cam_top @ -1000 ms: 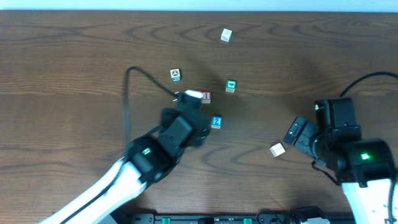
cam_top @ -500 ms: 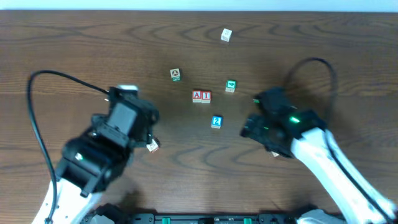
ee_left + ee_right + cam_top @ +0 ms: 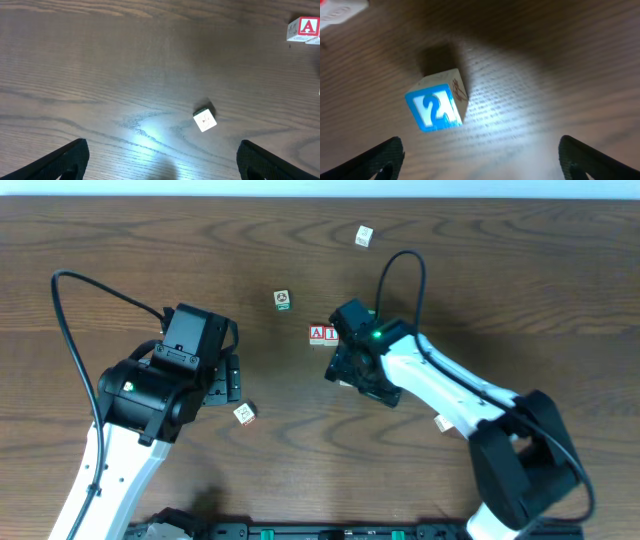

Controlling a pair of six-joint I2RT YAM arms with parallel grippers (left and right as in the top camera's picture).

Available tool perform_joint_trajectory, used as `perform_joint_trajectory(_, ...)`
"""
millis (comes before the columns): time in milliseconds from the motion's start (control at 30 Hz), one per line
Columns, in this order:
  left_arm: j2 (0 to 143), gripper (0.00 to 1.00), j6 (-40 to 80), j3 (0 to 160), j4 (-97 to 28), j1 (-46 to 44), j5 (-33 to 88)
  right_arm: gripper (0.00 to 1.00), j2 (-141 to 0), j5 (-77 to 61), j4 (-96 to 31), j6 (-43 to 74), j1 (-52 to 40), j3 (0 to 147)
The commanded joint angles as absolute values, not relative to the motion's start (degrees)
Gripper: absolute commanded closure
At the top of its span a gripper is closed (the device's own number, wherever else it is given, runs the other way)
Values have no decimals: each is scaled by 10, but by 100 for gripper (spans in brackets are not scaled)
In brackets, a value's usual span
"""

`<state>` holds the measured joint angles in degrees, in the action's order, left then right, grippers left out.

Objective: Spell out Ai2
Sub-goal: 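Move the right gripper to the blue '2' block and grasp it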

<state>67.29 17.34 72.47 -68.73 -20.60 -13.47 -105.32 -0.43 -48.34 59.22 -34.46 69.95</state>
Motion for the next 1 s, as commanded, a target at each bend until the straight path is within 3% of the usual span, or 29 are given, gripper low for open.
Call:
perform_joint_trajectory(0,672,5,162,733,-688,-203,-140,6,-1067,-5,-472,580,-350,709)
perform_joint_trajectory(400,672,5,162,733,-687,-203,-140,21,-1070,-8,-429,510,-364,708)
perform_joint_trajectory(800,672,5,162,733,-688,-203,-139,22,-1086,32,-422,430,-372,705)
perform_joint_trajectory(967,672,5,162,733,-687,-203,-139,30,-1103,39,-415,420,-372,705)
